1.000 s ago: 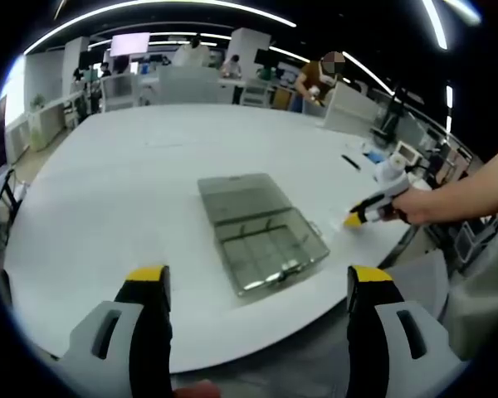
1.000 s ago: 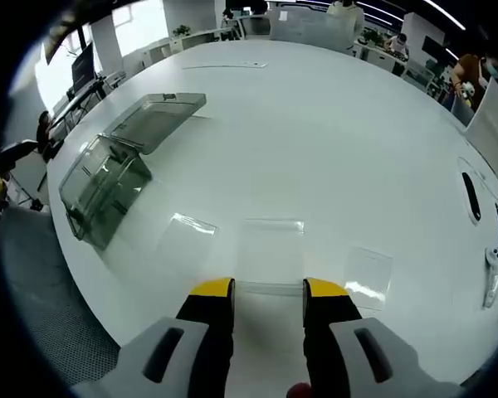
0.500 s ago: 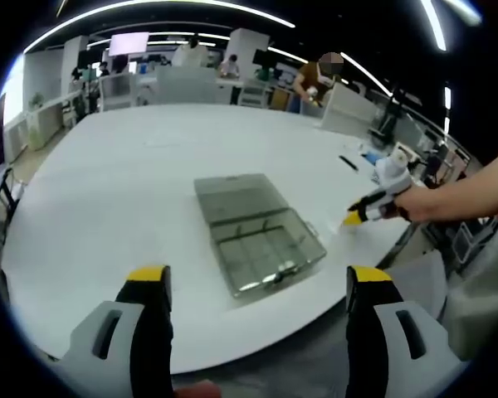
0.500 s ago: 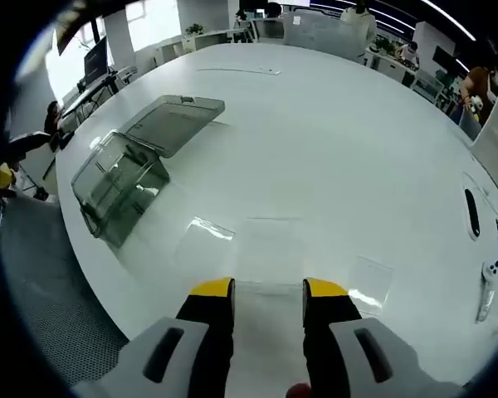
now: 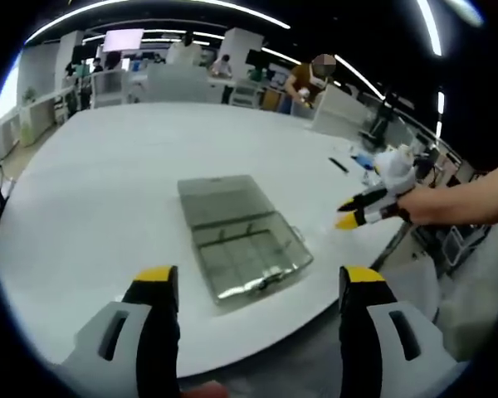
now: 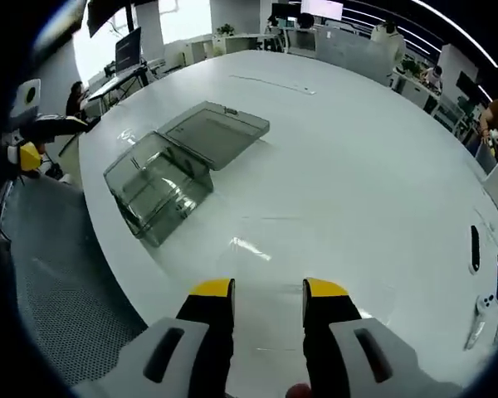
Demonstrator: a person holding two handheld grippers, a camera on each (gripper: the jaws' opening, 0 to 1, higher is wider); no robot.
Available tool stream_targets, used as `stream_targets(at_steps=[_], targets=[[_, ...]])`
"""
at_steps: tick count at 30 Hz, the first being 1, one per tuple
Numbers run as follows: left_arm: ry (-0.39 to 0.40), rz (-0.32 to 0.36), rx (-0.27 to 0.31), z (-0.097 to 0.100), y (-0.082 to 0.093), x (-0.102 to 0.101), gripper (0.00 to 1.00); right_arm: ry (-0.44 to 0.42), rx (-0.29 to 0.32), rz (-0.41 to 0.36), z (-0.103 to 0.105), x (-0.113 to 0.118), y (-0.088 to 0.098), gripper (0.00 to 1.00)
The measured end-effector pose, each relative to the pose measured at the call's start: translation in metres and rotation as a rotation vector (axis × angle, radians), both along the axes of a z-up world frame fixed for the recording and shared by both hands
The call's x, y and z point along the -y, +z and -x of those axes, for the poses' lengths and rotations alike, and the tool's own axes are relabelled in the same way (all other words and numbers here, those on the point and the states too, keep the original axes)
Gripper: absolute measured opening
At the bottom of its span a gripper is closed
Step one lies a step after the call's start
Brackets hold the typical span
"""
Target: Insert the divider into the dual guide fixture by aligning both edges with the guide slots and pushing it downward to the bottom, including one-sided entry, uneven engagement, binding, and posture correction.
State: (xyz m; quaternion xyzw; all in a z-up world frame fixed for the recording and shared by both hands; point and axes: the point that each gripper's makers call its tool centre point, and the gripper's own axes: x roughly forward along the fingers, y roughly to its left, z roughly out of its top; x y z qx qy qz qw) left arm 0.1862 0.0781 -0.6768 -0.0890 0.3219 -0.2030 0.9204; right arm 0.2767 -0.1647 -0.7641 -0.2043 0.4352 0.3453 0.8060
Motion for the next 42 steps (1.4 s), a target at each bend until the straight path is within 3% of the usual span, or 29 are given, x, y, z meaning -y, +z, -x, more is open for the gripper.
stream_targets(at_steps=[4,18,30,42], targets=[[-0.014,0.031,0.003,-0.004,0.002,0.009,0.67,0.034,0.006,-0.012,0.008,-0.013,0.009,0.27],[-0.06,0.105,0.014,-0.017,0.004,0.037,0.55,0.151,0.049,-0.068,0.033,-0.061,0.044,0.27],[-0.063,0.193,0.024,-0.019,0.01,0.053,0.36,0.21,0.071,-0.11,0.047,-0.086,0.063,0.27],[-0.059,0.29,0.019,-0.027,0.02,0.069,0.28,0.258,0.093,-0.167,0.055,-0.112,0.085,0.27]])
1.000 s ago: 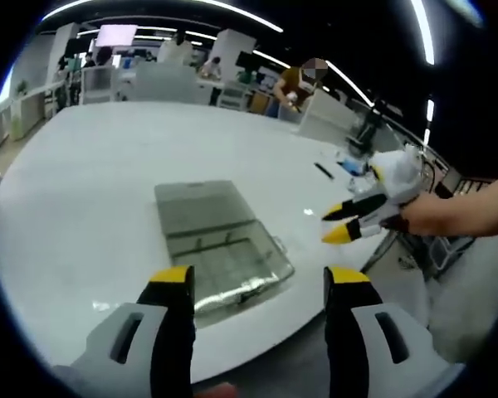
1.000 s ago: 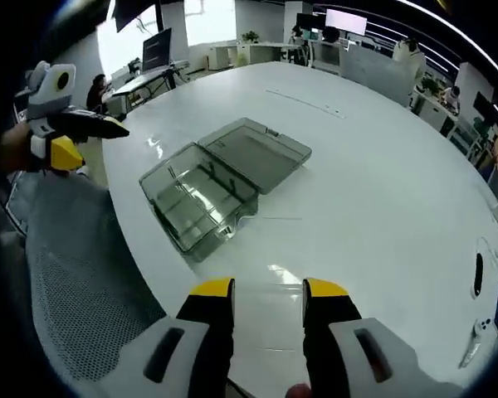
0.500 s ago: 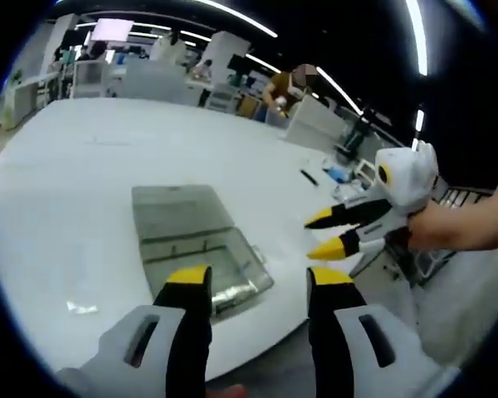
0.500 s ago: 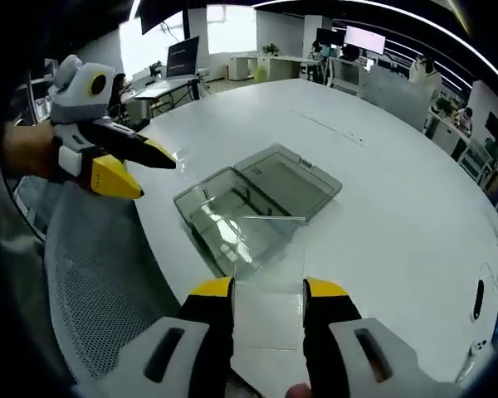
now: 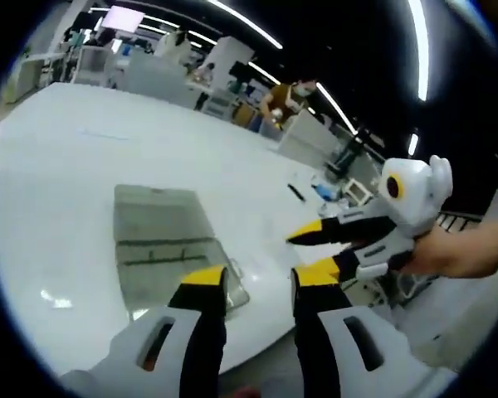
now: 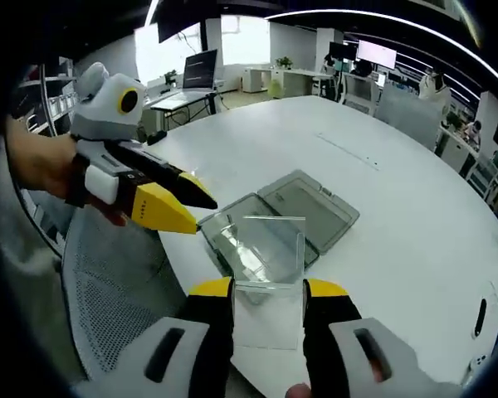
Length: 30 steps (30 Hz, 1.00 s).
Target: Insert the divider into the dual guide fixture by aligning both edges with the guide slots and pushing it downward to the bottom, including one-sided entry, uneven engagement, binding, and posture correction.
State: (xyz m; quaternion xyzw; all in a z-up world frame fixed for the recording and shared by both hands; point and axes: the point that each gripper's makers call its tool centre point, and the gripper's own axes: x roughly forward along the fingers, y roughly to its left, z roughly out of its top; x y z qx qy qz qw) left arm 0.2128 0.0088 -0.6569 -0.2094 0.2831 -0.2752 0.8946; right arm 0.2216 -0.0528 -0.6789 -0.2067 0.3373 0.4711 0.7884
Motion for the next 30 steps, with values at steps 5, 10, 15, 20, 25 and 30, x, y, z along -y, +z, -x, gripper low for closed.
stream_targets(at_steps=[5,10,15,20,25,30], targets=[[0.004,0.029,0.006,-0.001,0.004,0.003,0.25,0.014,0.009,-0.015,0.002,-0.007,0.007,0.27],[0.014,0.066,-0.004,-0.001,0.007,0.004,0.24,0.023,0.011,-0.033,0.004,-0.014,0.013,0.27],[0.024,0.095,-0.001,-0.001,0.01,0.005,0.22,0.03,0.012,-0.054,0.005,-0.019,0.017,0.27],[0.04,0.142,0.002,-0.002,0.016,0.004,0.2,0.04,0.016,-0.065,0.006,-0.024,0.02,0.27],[0.052,0.168,0.003,-0.003,0.019,0.003,0.16,0.045,0.016,-0.076,0.007,-0.027,0.023,0.27],[0.066,0.21,-0.007,-0.003,0.022,0.003,0.13,0.044,0.013,-0.089,0.008,-0.03,0.026,0.27]])
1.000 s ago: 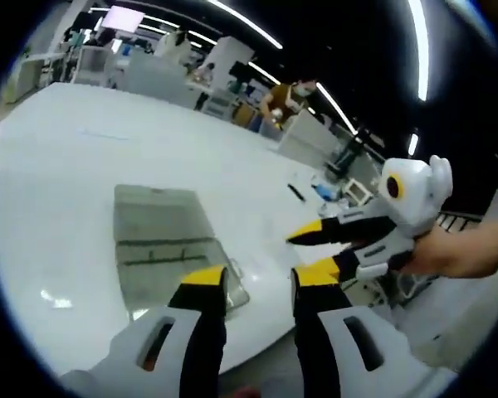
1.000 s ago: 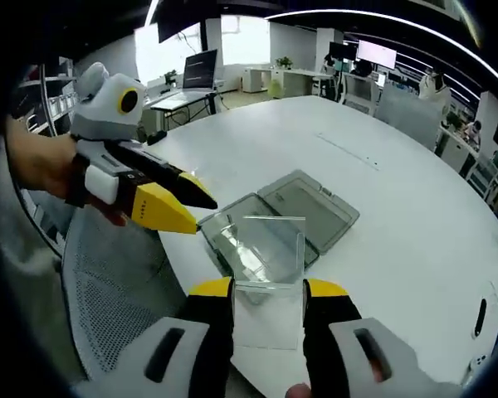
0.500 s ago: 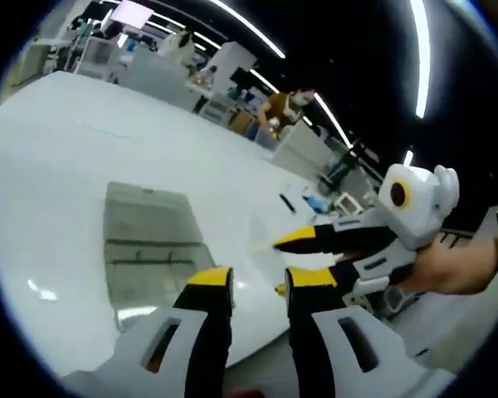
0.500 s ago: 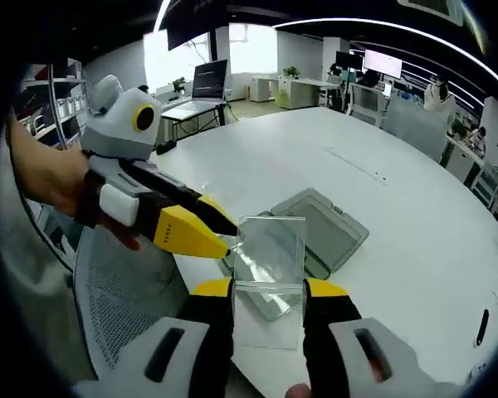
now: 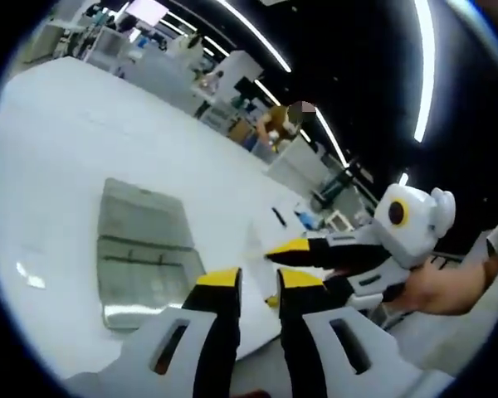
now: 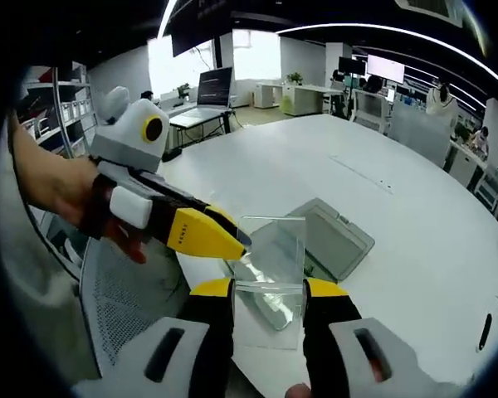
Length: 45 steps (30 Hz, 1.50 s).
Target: Insert the divider into the dual guide fixture by aligning both edges with the guide slots and pushing it downward to the bottom, including one-sided entry, uneven engagement, binding, and posture correction.
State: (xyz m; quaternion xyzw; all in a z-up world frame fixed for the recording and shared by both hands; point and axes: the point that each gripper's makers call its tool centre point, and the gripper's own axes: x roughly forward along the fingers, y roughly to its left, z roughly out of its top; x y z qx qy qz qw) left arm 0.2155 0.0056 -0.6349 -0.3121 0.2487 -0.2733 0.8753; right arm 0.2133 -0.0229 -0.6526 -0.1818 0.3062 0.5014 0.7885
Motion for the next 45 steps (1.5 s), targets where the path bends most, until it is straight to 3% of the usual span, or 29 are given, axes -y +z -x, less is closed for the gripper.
stream_targets(at_steps=[7,23,45], targets=[[0.02,0.043,-0.001,-0.0016,0.0038,-0.0013,0.09,-0.004,-0.004,-0.01,0.001,-0.0013,0.0012,0.27],[0.04,0.074,-0.017,-0.0028,0.0023,-0.0053,0.0,-0.002,-0.005,-0.026,0.0022,-0.0076,0.0066,0.27],[0.03,0.111,0.001,-0.0036,0.0101,-0.0034,0.0,-0.01,-0.01,-0.044,0.0004,-0.0078,0.0081,0.31]])
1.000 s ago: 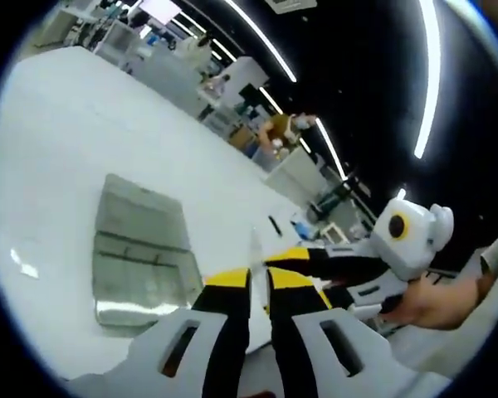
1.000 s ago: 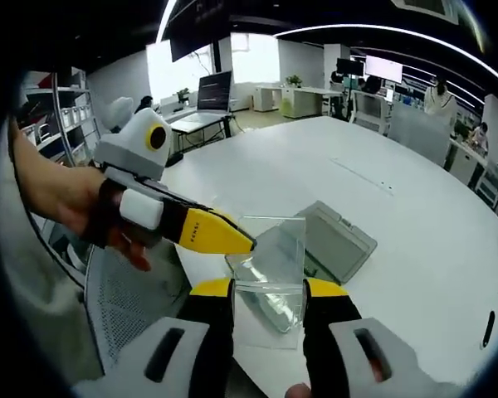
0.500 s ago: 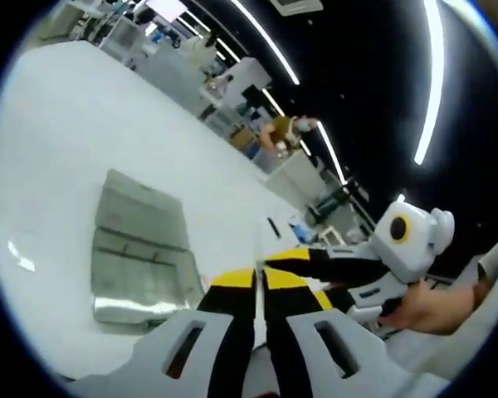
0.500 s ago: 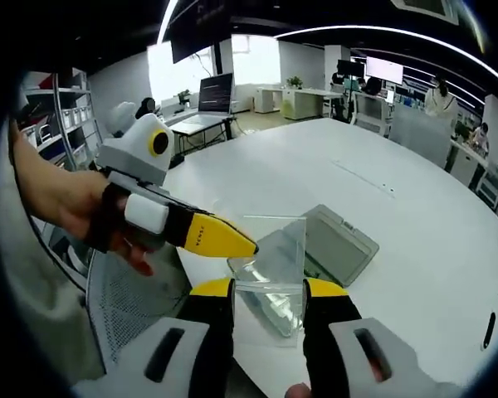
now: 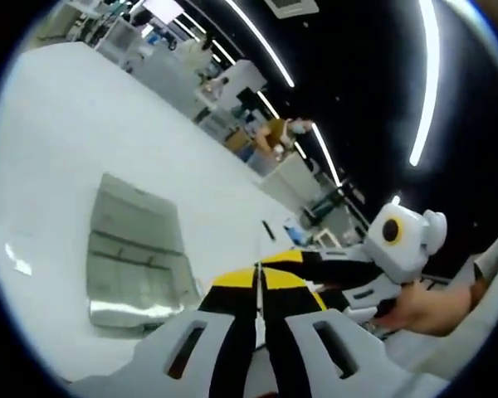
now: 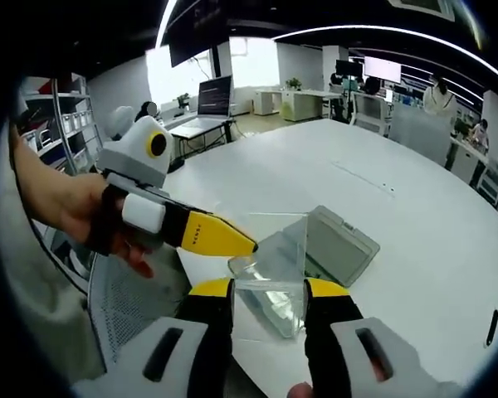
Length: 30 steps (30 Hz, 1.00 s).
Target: Insert the divider into the dual guide fixture by aligning both edges with the guide slots and pushing it downward to the bottom, including one-sided entry, uneven engagement, binding, and posture correction.
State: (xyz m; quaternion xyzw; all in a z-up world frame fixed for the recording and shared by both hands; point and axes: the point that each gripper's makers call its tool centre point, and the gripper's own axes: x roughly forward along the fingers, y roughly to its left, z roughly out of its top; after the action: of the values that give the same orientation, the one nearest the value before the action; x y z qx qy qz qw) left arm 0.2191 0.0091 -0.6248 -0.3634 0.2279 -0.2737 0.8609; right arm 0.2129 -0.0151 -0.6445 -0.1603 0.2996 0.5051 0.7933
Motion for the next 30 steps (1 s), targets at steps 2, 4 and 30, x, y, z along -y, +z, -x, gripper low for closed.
stream_targets(at_steps=[2,4,30], targets=[[-0.003,0.001,0.007,0.0,0.001,0.0,0.0,-0.009,-0.005,0.0,-0.001,0.001,0.0,0.33],[-0.005,0.001,0.014,0.0,0.003,0.0,0.0,-0.01,-0.008,-0.001,-0.001,0.002,0.0,0.33],[-0.167,0.005,0.115,0.007,0.017,-0.004,0.0,0.194,-0.188,-0.175,0.002,0.011,0.024,0.22]])
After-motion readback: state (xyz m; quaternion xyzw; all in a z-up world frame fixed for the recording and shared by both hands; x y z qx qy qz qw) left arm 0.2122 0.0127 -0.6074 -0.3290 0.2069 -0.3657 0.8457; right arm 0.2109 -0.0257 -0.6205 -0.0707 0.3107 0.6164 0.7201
